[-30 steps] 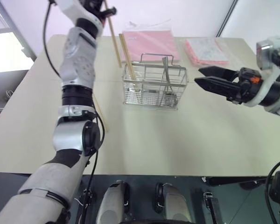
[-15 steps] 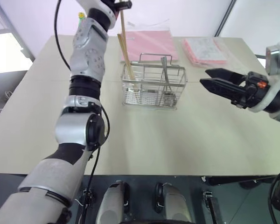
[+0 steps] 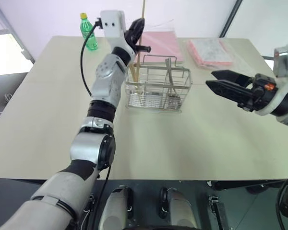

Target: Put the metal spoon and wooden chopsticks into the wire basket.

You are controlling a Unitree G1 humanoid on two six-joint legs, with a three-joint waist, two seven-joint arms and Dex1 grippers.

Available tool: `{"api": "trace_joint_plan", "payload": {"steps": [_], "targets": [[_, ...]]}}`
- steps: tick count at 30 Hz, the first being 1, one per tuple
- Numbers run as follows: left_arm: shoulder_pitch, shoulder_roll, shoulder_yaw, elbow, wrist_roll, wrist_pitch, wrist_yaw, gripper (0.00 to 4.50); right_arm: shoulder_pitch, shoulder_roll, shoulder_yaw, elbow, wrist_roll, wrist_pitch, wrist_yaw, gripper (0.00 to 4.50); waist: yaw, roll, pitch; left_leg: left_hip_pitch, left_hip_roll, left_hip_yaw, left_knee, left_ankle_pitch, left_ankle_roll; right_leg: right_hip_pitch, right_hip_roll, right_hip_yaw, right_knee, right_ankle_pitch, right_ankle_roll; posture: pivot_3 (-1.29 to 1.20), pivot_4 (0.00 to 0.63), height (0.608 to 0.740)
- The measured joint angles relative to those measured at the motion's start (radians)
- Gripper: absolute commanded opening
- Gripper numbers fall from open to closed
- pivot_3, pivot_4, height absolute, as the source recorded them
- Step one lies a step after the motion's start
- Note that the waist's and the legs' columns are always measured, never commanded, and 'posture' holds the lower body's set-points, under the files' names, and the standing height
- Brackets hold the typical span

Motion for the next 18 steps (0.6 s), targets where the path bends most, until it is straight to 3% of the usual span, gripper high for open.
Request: {"api": "trace_joint_plan", "payload": {"steps": [6,13,18], "targets": [[0.062,0.001,-0.001,-0.186,-0.037,0.12,-0.002,4.45,-0.001,0.003,0.026,0.008,-0.003,-0.02,0.002,3.6,0.001,0.0,0.0,0.0,0.0,0.0,0.0,0.0,0.0,0.0,0.0,0.0,0.0,0.0,0.0,0.0,0.15,0.699],[0.091,0.094,0.037,-0.458,-0.093,0.364,0.119,4.45,-0.009,0.004,0.079,0.045,-0.034,-0.056,0.026,3.6,-0.004,0.0,0.0,0.001,0.0,0.0,0.0,0.0,0.0,0.0,0.001,0.001,0.001,0.0,0.0,0.0,0.15,0.699],[0.09,0.234,0.13,-0.457,-0.066,0.612,0.357,4.45,-0.025,0.011,0.107,0.061,-0.051,-0.077,0.045,3.6,-0.002,0.001,0.0,0.001,0.0,-0.001,0.0,0.0,0.0,0.001,0.001,0.001,0.001,0.0,0.0,0.0,0.15,0.699]]}}
